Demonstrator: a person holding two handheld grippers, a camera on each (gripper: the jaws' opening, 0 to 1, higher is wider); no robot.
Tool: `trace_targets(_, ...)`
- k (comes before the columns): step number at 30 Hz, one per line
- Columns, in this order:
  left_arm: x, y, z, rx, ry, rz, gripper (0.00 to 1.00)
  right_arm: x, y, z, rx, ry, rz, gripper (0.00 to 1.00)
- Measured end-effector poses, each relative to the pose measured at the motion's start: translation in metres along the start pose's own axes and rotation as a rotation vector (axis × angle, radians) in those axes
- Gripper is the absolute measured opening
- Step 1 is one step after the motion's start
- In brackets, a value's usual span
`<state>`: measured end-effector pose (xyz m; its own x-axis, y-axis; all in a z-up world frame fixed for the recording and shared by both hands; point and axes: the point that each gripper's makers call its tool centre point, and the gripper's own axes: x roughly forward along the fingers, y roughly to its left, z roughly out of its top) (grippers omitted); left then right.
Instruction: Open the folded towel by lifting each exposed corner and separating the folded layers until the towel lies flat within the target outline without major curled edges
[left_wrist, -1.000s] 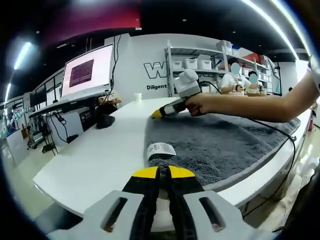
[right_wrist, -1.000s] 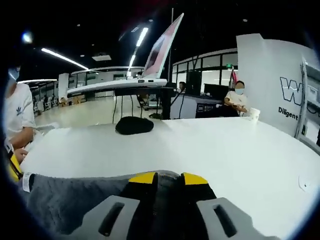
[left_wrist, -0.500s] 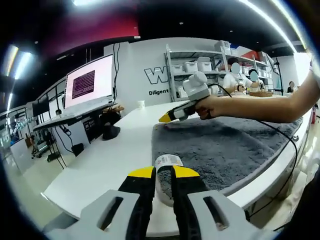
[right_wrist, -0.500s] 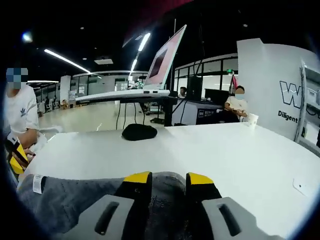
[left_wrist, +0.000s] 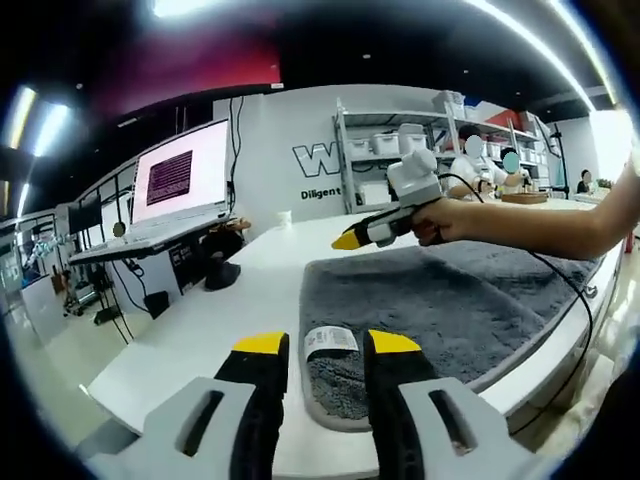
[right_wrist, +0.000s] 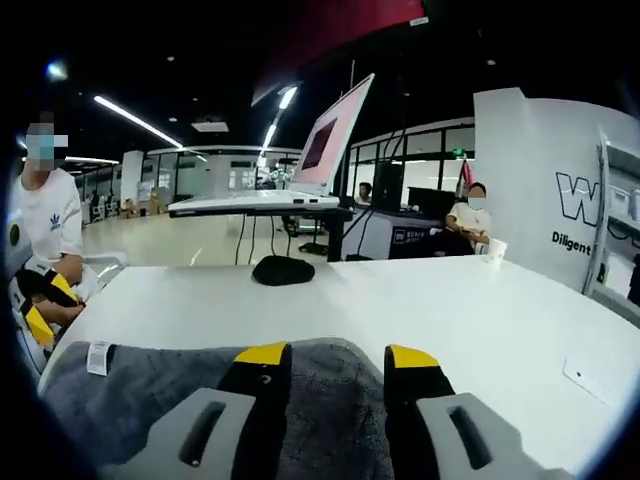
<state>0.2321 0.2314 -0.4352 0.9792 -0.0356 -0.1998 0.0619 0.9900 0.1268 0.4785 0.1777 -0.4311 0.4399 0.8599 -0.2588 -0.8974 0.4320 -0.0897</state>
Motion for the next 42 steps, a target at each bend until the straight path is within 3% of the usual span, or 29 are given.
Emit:
trace_targets(12,0.003,-0.011,0.005,0.004,0.002,-0.010,0.40,-0.033,-0.004,0.004,0.020,-0.019,-0.019,0.43)
trace_targets(14,0.003,-0.012,0.011,0.013,-0.020,0.000,0.39,-0.041,-0.005,0.006,0.018,-0.026,-0.024,0.43)
trace_targets(16,0.001,-0.008,0.024,0.022,-0.079,0.040,0.36,-0.047,-0.009,0.005,0.008,-0.026,-0.033,0.43)
trace_targets(21,-0.001,-0.008,0.039,-0.003,-0.132,0.055,0.38,-0.061,-0.013,0.001,0.015,-0.028,-0.041,0.44)
trace_targets(23,0.000,-0.014,0.041,0.035,-0.131,0.037,0.40,-0.067,-0.014,-0.001,0.015,-0.027,-0.048,0.45)
trace_targets(32,0.006,-0.036,0.056,0.032,-0.175,-0.013,0.49,-0.102,-0.022,-0.001,0.027,-0.035,-0.085,0.52)
trace_targets(42,0.017,-0.053,0.057,0.029,-0.161,-0.058,0.65,-0.132,-0.029,0.004,0.009,-0.048,-0.117,0.56)
